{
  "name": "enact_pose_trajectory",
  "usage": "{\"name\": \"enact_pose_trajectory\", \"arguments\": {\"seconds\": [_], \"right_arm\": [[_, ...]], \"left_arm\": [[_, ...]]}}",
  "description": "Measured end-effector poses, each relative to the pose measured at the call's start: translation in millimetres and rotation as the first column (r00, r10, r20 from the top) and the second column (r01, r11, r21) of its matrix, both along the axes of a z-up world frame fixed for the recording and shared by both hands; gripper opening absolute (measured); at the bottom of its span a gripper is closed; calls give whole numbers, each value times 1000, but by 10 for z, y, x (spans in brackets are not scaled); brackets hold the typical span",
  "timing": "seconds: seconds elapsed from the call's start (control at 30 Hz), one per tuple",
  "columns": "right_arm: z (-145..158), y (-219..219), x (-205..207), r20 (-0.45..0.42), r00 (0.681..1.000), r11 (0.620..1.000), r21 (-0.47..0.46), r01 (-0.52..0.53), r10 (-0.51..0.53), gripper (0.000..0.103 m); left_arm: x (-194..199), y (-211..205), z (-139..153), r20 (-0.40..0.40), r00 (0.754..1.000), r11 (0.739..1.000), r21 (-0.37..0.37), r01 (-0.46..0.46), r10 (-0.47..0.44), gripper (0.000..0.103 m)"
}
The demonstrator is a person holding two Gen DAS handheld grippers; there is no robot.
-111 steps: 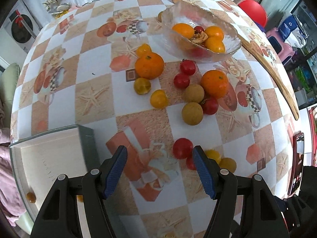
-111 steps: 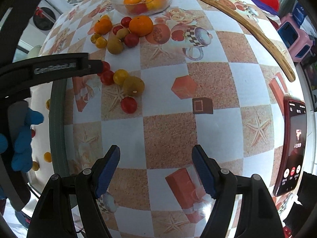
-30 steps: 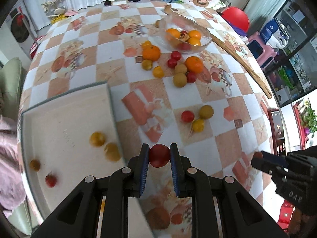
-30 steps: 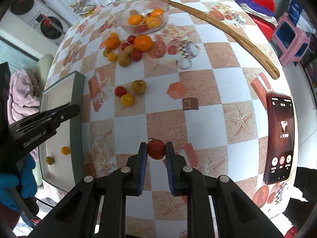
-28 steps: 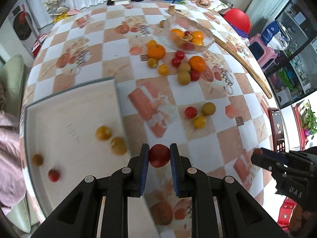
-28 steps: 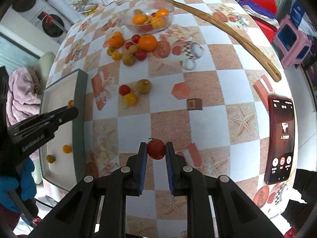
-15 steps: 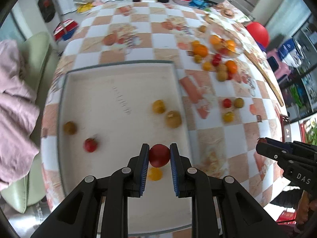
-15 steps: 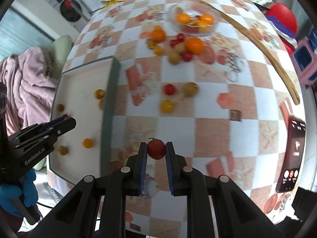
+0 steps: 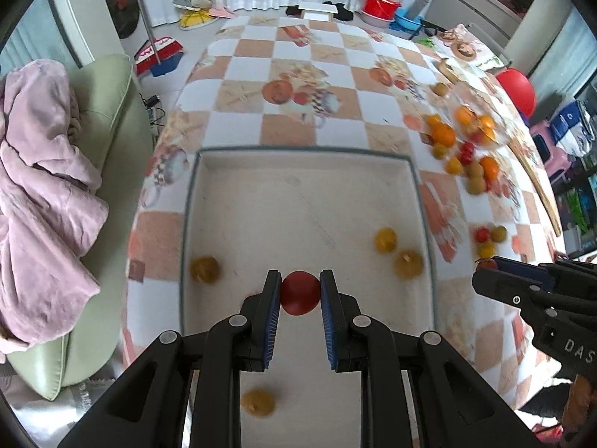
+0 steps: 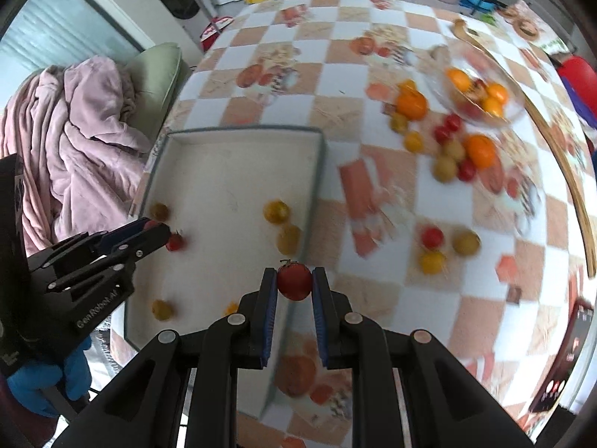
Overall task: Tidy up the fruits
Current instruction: 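Carry both red tomatoes over the white tray and open both grippers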
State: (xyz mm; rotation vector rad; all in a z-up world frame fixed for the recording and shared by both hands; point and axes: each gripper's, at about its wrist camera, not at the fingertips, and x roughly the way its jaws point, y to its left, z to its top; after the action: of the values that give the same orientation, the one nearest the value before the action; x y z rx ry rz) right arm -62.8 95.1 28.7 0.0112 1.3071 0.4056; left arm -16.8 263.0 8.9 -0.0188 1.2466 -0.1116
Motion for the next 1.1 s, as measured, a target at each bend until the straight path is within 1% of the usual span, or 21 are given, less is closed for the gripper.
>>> {"name": "enact_pose_trajectory", "arguments": {"seconds": [0.13,0.33,0.63,0.8,1.03,1.1], "right_arm": [[-84,172,214,-17,1000,1000,-1,-6,6,20],[-252,313,480,-49,999,1000,4,13,-13,20],[-433,428,728,-76,997,1000,11,26,-25,20],[-571,505,829,-87,996,1000,-4,24,-24,20],[-722,574,905,-99,995,999,-30,13,-16,21],[-727,583,911,-90,996,999,-34,8,-11,21]], "left_arm": [[206,62,-123,-11,1000,1000,15,-9,9,22],[429,122,-337,-37,999,999,48,-21,22,22],[565,189,-592,-80,996,996,79,-43,49,22],[582,174,-612,-68,997,995,94,-24,31,22],[598,179,-621,-66,997,995,98,-21,28,22],[600,177,-632,-70,997,995,102,-18,26,23]]}}
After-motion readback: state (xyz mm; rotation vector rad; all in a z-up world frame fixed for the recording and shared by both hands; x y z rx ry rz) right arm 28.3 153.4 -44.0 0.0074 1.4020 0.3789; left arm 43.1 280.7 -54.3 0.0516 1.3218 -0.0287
